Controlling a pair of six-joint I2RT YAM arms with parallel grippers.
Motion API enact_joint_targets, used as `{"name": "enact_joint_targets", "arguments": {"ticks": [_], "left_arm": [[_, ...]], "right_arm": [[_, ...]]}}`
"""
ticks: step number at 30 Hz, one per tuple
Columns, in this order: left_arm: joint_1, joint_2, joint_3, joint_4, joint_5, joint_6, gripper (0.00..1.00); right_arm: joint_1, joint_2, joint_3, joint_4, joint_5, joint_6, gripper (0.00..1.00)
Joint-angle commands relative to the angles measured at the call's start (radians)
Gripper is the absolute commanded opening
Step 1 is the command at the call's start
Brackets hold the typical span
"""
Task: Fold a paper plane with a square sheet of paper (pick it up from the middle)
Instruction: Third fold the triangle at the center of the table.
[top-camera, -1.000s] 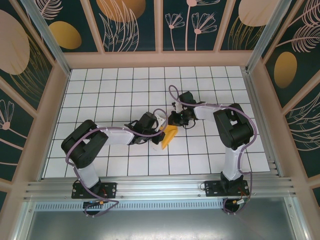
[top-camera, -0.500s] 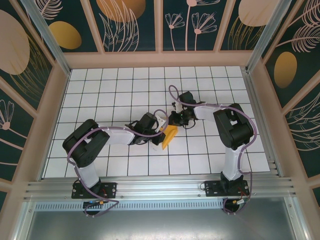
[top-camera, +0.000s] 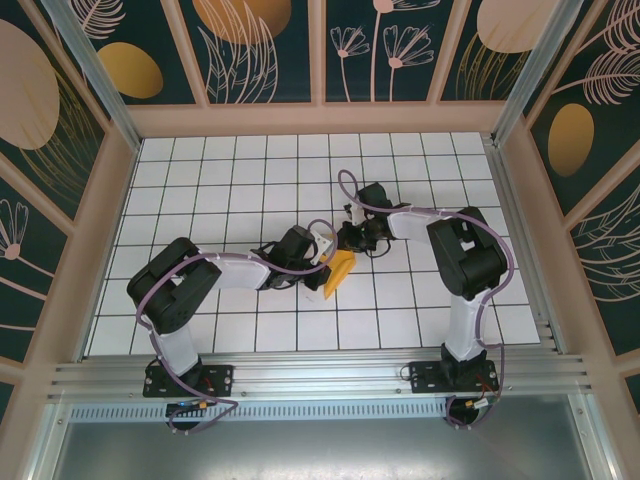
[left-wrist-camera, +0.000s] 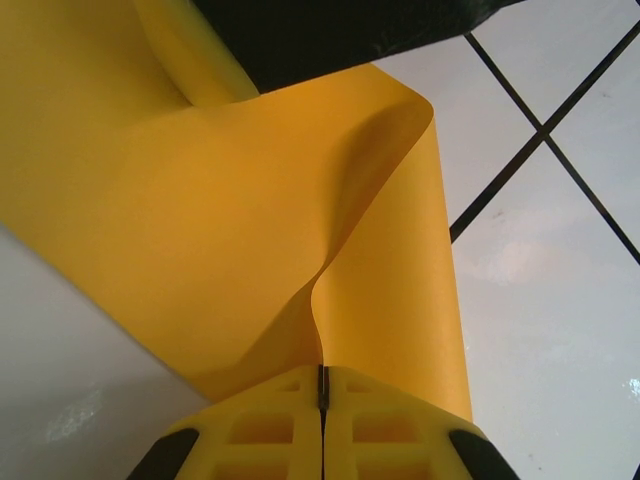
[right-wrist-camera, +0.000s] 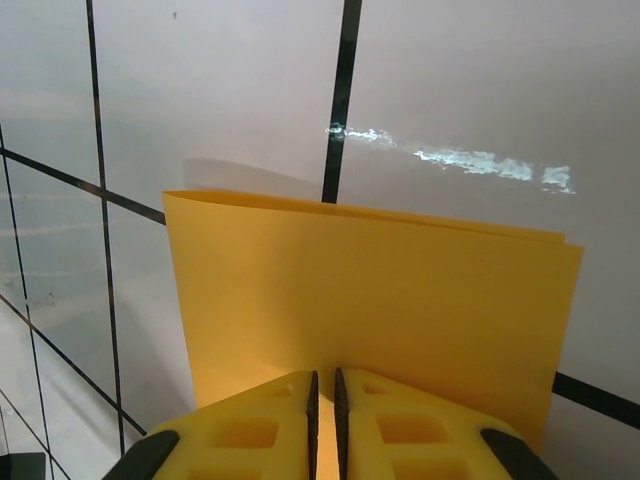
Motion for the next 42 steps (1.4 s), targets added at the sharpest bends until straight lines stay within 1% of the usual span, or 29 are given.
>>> {"name": "enact_joint_targets", "arguments": {"ticks": [1, 5, 7, 12, 15, 19, 25, 33, 42], "left_arm": [[0.006, 0.031, -0.024, -0.008, -0.024, 0.023, 0.07], [0.005, 0.035, -0.02, -0.012, -0.02, 0.027, 0.07], [0.005, 0.032, -0.023, -0.011, -0.02, 0.024, 0.07], [0.005, 0.03, -0.028, -0.01, -0.016, 0.022, 0.07], [0.005, 0.026, -0.025, -0.011, -0.014, 0.028, 0.07], [0.005, 0.028, -0.015, -0.028, -0.016, 0.038, 0.07], [0.005, 0.028, -0.011, -0.035, -0.017, 0.042, 0.07], [0.005, 0.03, -0.011, -0.042, -0.024, 0.048, 0.07], [0.006, 0.035, -0.017, -0.05, -0.04, 0.05, 0.06]], "right_arm": [[-0.013, -0.085, 0.002, 0.008, 0.039, 0.042, 0.2], [-0.034, -0.194, -0.049, 0.018, 0.118, 0.09, 0.21], [-0.038, -0.251, -0.102, 0.029, 0.154, 0.131, 0.2], [-0.014, -0.374, -0.275, 0.152, 0.093, 0.245, 0.13], [0.034, -0.402, -0.337, 0.225, 0.078, 0.311, 0.11], [0.085, -0.386, -0.351, 0.252, 0.102, 0.355, 0.09], [0.102, -0.316, -0.347, 0.276, 0.088, 0.369, 0.08], [0.096, -0.241, -0.352, 0.262, 0.131, 0.349, 0.08], [0.078, -0.202, -0.375, 0.286, 0.127, 0.34, 0.08]]}}
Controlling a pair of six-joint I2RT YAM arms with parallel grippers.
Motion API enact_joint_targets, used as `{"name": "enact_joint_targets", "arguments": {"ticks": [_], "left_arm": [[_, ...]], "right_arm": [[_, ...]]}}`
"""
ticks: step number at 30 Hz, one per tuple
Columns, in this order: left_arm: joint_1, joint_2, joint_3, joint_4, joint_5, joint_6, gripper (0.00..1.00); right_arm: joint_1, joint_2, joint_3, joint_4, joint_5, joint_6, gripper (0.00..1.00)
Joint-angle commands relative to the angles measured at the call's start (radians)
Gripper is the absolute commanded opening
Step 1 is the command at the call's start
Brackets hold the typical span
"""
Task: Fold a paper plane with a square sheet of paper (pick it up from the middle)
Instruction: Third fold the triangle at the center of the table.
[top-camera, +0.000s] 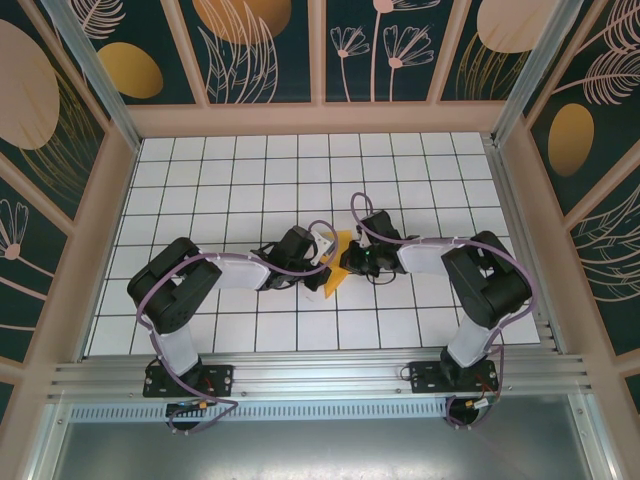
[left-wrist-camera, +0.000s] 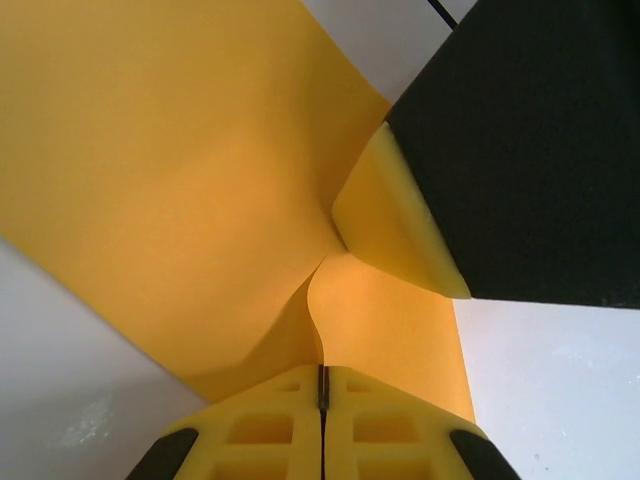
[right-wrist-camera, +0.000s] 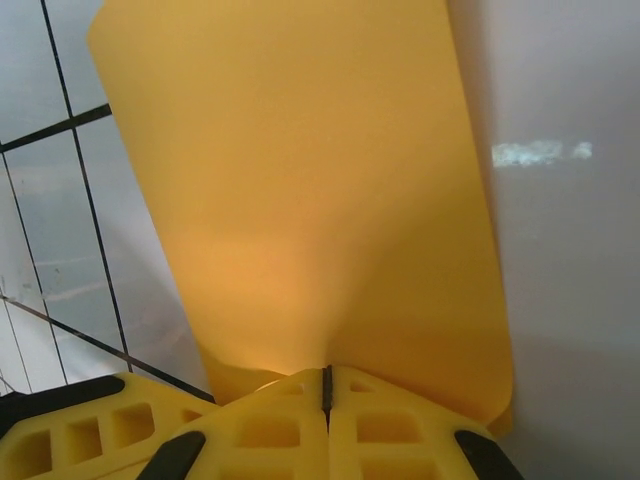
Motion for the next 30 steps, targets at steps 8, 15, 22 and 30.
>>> {"name": "enact_joint_targets", "arguments": {"ticks": [8, 15, 22, 30], "left_arm": [[0.006, 0.035, -0.007, -0.077, -0.047, 0.023, 0.05], [0.006, 0.035, -0.006, -0.079, -0.048, 0.024, 0.05], [0.006, 0.034, -0.003, -0.084, -0.051, 0.027, 0.05], [0.006, 0.032, -0.004, -0.095, -0.054, 0.035, 0.05]], "right_arm": [[-0.012, -0.09, -0.027, 0.032, -0.018, -0.005, 0.09], [-0.054, -0.091, -0.048, 0.033, -0.035, -0.023, 0.09], [-0.065, -0.012, -0.094, 0.075, -0.005, -0.015, 0.08], [-0.077, -0.067, -0.097, 0.068, -0.024, -0.008, 0.08]]}}
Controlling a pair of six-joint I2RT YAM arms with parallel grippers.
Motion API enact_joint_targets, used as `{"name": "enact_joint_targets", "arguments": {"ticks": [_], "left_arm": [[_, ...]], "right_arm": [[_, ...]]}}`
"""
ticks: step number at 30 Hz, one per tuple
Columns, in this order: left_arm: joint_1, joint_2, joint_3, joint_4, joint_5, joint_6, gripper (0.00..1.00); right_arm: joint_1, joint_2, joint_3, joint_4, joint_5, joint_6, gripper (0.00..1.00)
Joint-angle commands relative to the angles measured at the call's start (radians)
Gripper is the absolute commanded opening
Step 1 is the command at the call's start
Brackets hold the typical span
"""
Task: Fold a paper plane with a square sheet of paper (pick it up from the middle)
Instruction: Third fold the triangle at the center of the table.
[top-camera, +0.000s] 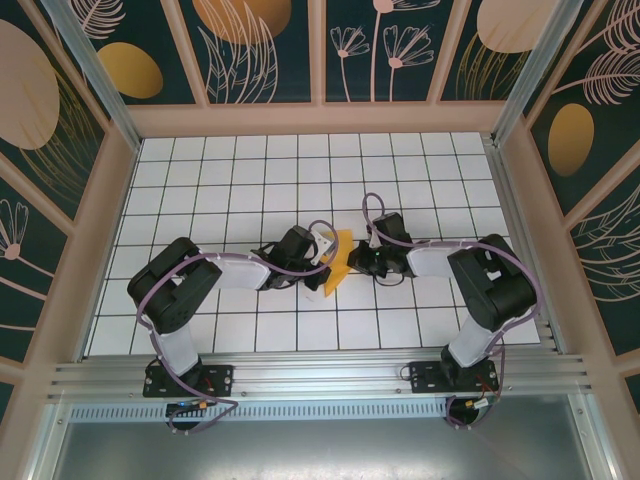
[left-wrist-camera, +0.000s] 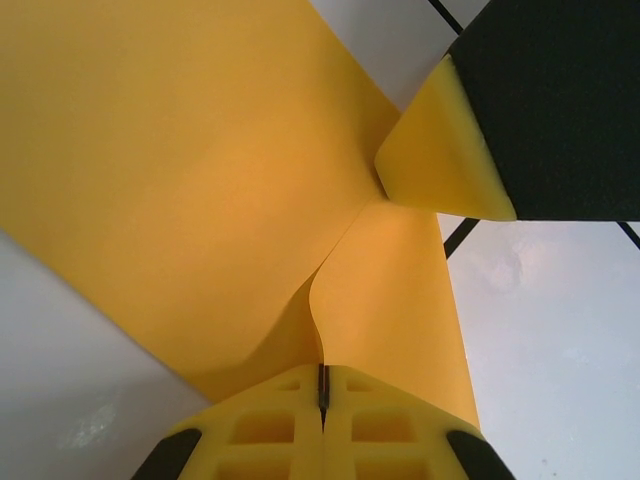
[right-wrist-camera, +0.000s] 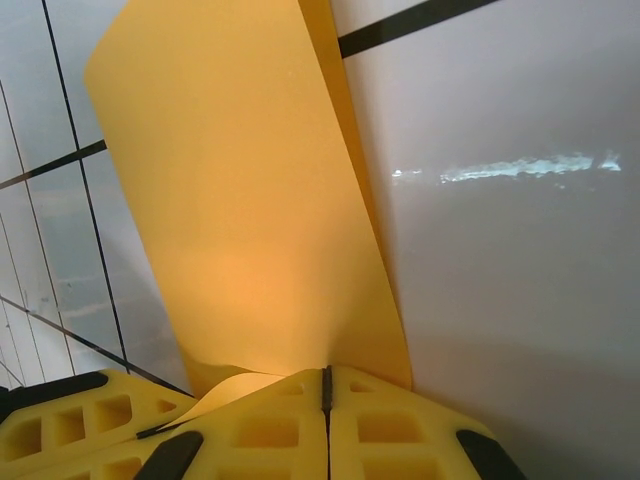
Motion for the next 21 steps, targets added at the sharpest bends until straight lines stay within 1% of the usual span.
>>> {"name": "enact_joint_targets", "arguments": {"ticks": [1, 5, 11, 17, 21], "left_arm": [[0.006, 0.031, -0.009, -0.094, -0.043, 0.027, 0.04], [0.006, 0.029, -0.011, -0.091, -0.043, 0.025, 0.05], [0.006, 0.031, -0.012, -0.089, -0.04, 0.022, 0.04], [0.006, 0.032, -0.017, -0.088, -0.038, 0.022, 0.04], [0.006, 0.031, -0.021, -0.088, -0.039, 0.021, 0.04]], "right_arm": [[-0.011, -0.049, -0.008, -0.026, 0.012, -0.007, 0.09], [-0.023, -0.087, 0.01, -0.055, 0.015, -0.022, 0.09], [-0.024, -0.022, 0.005, -0.021, -0.001, -0.012, 0.09], [-0.025, 0.04, 0.002, -0.046, 0.058, -0.008, 0.08], [-0.02, -0.003, 0.015, -0.066, 0.054, -0.011, 0.08]]}}
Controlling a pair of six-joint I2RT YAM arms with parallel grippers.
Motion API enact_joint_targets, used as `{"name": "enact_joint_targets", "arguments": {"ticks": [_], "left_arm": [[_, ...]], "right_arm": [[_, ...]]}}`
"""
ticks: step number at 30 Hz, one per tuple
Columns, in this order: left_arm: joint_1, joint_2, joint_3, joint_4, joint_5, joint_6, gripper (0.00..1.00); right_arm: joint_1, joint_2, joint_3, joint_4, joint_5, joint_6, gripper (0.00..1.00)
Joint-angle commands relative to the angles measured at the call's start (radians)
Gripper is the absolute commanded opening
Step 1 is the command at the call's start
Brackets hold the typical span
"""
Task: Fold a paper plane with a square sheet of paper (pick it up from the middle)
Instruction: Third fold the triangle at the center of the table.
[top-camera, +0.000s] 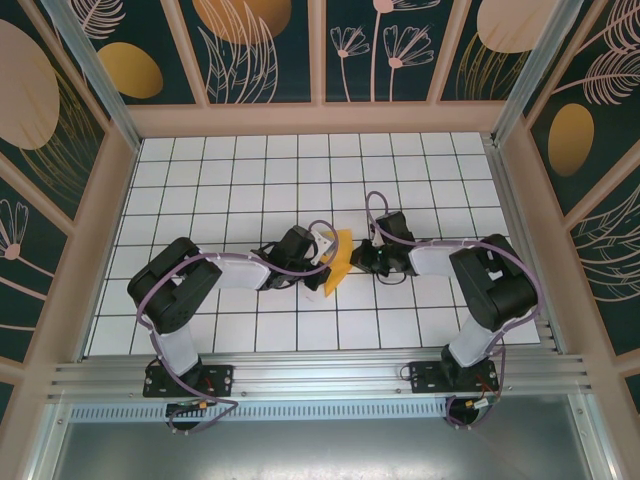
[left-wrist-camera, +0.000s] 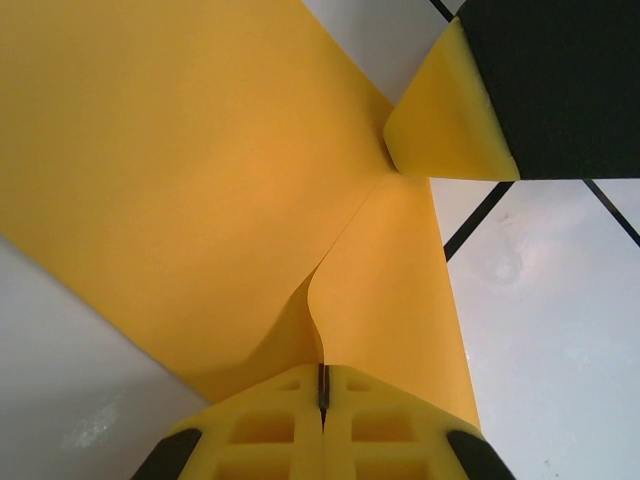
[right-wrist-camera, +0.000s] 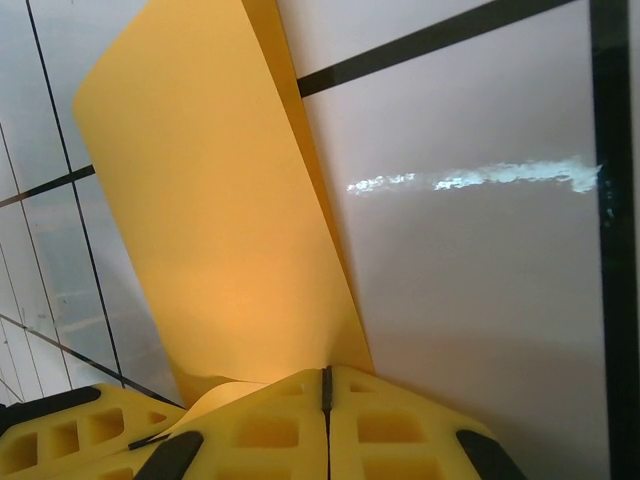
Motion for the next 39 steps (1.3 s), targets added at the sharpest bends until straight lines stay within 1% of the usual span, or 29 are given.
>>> {"name": "enact_joint_targets", "arguments": {"ticks": [1, 3, 5, 9, 13, 16, 20, 22, 27, 32, 36, 39], "left_arm": [[0.006, 0.03, -0.023, -0.085, -0.038, 0.019, 0.04], [0.006, 0.027, -0.027, -0.079, -0.039, 0.014, 0.04], [0.006, 0.029, -0.028, -0.074, -0.037, 0.012, 0.04], [0.006, 0.034, -0.022, -0.073, -0.035, 0.01, 0.04], [0.006, 0.034, -0.021, -0.074, -0.036, 0.01, 0.04], [0.007, 0.036, -0.018, -0.077, -0.035, 0.013, 0.04], [0.006, 0.041, -0.018, -0.081, -0.037, 0.014, 0.04], [0.006, 0.041, -0.017, -0.08, -0.037, 0.015, 0.04], [0.006, 0.042, -0.019, -0.082, -0.048, 0.013, 0.04], [0.006, 0.038, -0.021, -0.078, -0.052, 0.007, 0.03], [0.006, 0.043, -0.021, -0.078, -0.051, 0.006, 0.03], [0.006, 0.046, -0.019, -0.078, -0.047, 0.005, 0.03]], "right_arm": [[0.008, -0.033, 0.015, -0.056, 0.04, -0.013, 0.09], [0.019, -0.079, 0.023, -0.069, 0.032, -0.019, 0.09], [0.03, -0.107, 0.026, -0.062, -0.008, -0.017, 0.1], [0.065, -0.113, 0.008, -0.026, -0.011, 0.02, 0.09], [0.089, -0.095, -0.036, 0.038, 0.002, 0.068, 0.09], [0.095, -0.068, -0.059, 0.093, -0.014, 0.081, 0.09], [0.096, -0.007, -0.068, 0.099, -0.004, 0.077, 0.09], [0.095, -0.002, -0.079, 0.113, -0.007, 0.077, 0.09], [0.093, -0.054, -0.06, 0.085, -0.01, 0.067, 0.09], [0.105, -0.133, -0.09, 0.096, -0.019, 0.091, 0.1], [0.129, -0.138, -0.118, 0.137, -0.016, 0.125, 0.1], [0.143, -0.111, -0.138, 0.186, -0.011, 0.152, 0.1]]}}
